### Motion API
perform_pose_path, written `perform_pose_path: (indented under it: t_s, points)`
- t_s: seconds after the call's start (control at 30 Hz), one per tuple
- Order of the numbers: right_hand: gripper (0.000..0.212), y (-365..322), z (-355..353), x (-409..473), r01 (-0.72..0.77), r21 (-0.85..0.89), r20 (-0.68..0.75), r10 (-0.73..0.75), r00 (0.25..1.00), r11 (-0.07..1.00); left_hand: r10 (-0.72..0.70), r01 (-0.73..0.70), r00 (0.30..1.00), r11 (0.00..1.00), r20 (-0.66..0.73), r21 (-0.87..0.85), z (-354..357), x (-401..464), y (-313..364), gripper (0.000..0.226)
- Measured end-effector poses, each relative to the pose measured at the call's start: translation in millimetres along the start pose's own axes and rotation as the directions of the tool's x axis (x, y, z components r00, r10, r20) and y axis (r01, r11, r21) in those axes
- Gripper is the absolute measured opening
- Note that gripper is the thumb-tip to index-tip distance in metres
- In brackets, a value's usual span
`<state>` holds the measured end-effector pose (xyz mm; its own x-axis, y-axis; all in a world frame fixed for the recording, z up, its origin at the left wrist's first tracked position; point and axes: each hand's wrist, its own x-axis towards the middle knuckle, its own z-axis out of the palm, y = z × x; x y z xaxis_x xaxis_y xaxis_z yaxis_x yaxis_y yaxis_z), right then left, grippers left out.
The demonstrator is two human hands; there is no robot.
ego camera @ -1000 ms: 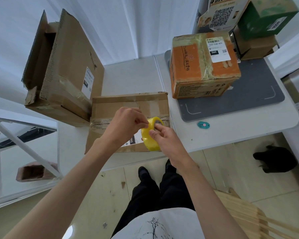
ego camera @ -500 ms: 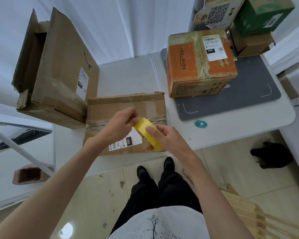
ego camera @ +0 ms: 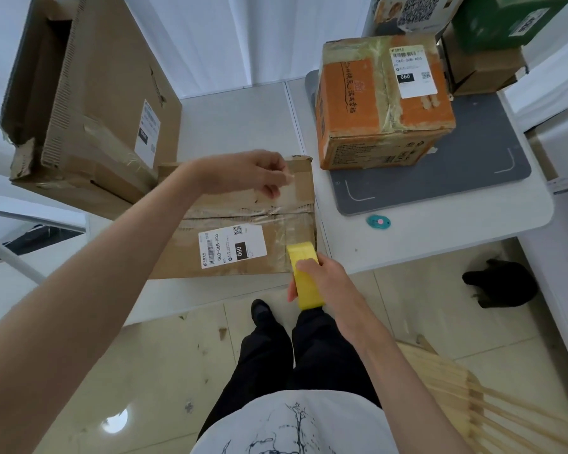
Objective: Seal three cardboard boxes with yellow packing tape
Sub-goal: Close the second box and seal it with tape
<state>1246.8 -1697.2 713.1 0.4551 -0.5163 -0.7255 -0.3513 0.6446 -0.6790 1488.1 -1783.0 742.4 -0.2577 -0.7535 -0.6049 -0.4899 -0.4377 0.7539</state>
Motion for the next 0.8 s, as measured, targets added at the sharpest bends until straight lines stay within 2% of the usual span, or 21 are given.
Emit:
perform_pose_path:
  t_s: [0.07, 0.27, 0.4, 0.53, 0.67, 0.8]
  points:
    - [0.022, 9, 1, -2, -0.053, 0.044, 0.021, 0.052, 0.998, 0.998, -0.008, 0.003, 0.999, 0.995, 0.050, 0.101, -2, 14, -6, 0.008]
    - [0.035, 18, 12, -4, -0.139, 0.047, 0.038, 0.138, 0.990, 0.989, -0.030, 0.065, 0.995, 0.924, -0.100, 0.376, 16, 44, -25, 0.012]
    - [0.038, 19, 19, 0, -0.170, 0.053, 0.070, 0.166, 0.984, 0.984, -0.008, 0.096, 0.977, 0.910, -0.214, 0.404, 32, 54, -44, 0.007]
    - [0.039, 17, 23, 7, -0.185, 0.040, 0.037, 0.184, 0.982, 0.982, 0.026, 0.094, 0.960, 0.908, -0.280, 0.408, 44, 61, -61, 0.006]
    - [0.044, 19, 24, 8, -0.193, 0.049, 0.010, 0.192, 0.981, 0.980, 0.022, 0.097, 0.963, 0.904, -0.270, 0.417, 49, 67, -73, 0.015]
    - [0.048, 17, 27, 9, -0.203, 0.060, 0.007, 0.203, 0.979, 0.977, 0.038, 0.081, 0.965, 0.896, -0.259, 0.436, 53, 71, -77, 0.013]
